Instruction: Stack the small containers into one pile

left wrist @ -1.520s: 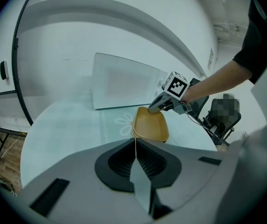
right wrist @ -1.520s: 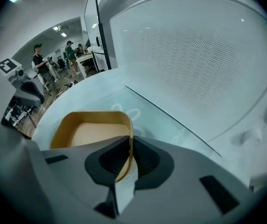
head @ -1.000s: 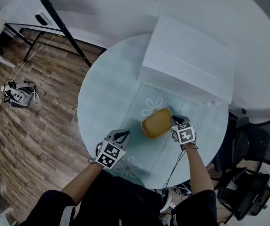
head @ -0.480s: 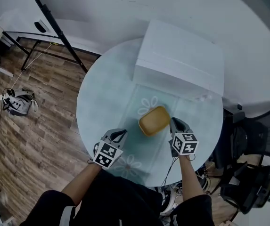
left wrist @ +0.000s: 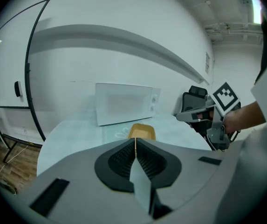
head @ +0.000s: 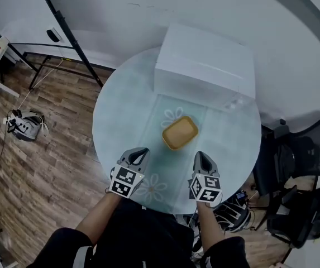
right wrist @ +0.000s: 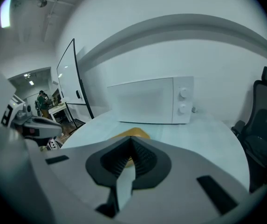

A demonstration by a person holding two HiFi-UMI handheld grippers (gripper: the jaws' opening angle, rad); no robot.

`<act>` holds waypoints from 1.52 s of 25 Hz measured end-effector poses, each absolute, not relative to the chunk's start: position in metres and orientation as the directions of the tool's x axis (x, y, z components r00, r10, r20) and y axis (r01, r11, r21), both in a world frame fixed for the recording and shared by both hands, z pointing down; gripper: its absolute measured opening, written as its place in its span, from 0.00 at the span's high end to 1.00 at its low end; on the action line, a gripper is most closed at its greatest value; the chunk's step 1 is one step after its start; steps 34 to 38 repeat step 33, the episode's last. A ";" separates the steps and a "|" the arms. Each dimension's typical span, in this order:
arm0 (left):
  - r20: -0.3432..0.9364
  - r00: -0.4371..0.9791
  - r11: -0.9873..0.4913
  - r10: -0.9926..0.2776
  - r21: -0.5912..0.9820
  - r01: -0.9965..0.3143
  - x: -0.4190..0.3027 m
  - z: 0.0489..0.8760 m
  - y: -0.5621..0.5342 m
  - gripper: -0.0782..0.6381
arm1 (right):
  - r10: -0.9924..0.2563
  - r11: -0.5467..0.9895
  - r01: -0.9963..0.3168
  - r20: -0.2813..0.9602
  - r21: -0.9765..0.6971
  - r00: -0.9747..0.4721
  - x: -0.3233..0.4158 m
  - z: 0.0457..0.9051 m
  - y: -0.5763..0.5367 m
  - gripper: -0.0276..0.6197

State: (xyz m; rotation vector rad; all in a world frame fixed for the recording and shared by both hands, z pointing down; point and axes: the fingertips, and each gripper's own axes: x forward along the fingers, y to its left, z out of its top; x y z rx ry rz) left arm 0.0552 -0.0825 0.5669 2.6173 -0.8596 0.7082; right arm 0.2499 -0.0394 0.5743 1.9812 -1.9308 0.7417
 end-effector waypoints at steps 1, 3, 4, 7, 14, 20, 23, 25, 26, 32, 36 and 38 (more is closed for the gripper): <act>0.533 0.699 -0.774 -0.477 0.121 -0.621 0.054 0.564 -0.078 0.87 | -0.849 -0.077 -0.985 0.529 -0.152 -0.015 0.247 0.573 -0.030 0.92; 0.525 0.699 -0.774 -0.486 0.113 -0.623 0.053 0.558 -0.071 0.87 | -0.859 -0.090 -0.983 0.512 -0.160 -0.005 0.240 0.569 -0.014 0.92; 0.520 0.701 -0.776 -0.488 0.108 -0.621 0.051 0.555 -0.067 0.87 | -0.863 -0.094 -0.982 0.505 -0.164 -0.002 0.235 0.568 -0.006 0.92; 0.515 0.710 -0.786 -0.481 0.106 -0.609 0.047 0.549 -0.053 0.87 | -0.868 -0.093 -0.981 0.497 -0.169 -0.004 0.217 0.564 0.015 0.92; 0.481 0.753 -0.823 -0.449 0.105 -0.558 0.038 0.545 -0.017 0.87 | -0.874 -0.089 -0.985 0.485 -0.147 0.006 0.178 0.555 0.047 0.92; 0.443 0.780 -0.843 -0.443 0.090 -0.530 0.019 0.534 0.006 0.87 | -0.885 -0.121 -0.984 0.463 -0.132 0.047 0.161 0.540 0.069 0.92; 0.428 0.790 -0.851 -0.439 0.086 -0.519 0.012 0.533 0.014 0.87 | -0.891 -0.129 -0.985 0.449 -0.116 0.064 0.153 0.534 0.079 0.92; 0.420 0.796 -0.854 -0.436 0.085 -0.513 0.007 0.532 0.020 0.87 | -0.895 -0.133 -0.986 0.441 -0.105 0.074 0.146 0.531 0.085 0.92; 0.418 0.798 -0.856 -0.435 0.084 -0.511 0.004 0.531 0.021 0.87 | -0.896 -0.133 -0.986 0.437 -0.101 0.075 0.143 0.529 0.086 0.92; 0.411 0.809 -0.865 -0.421 0.087 -0.495 -0.007 0.529 0.030 0.87 | -0.899 -0.111 -0.991 0.433 -0.079 0.066 0.123 0.520 0.092 0.92; 0.411 0.810 -0.866 -0.419 0.086 -0.492 -0.008 0.528 0.032 0.87 | -0.899 -0.109 -0.991 0.432 -0.076 0.066 0.121 0.519 0.093 0.92; 0.411 0.810 -0.866 -0.419 0.086 -0.492 -0.008 0.528 0.032 0.87 | -0.899 -0.109 -0.991 0.432 -0.076 0.066 0.121 0.519 0.093 0.92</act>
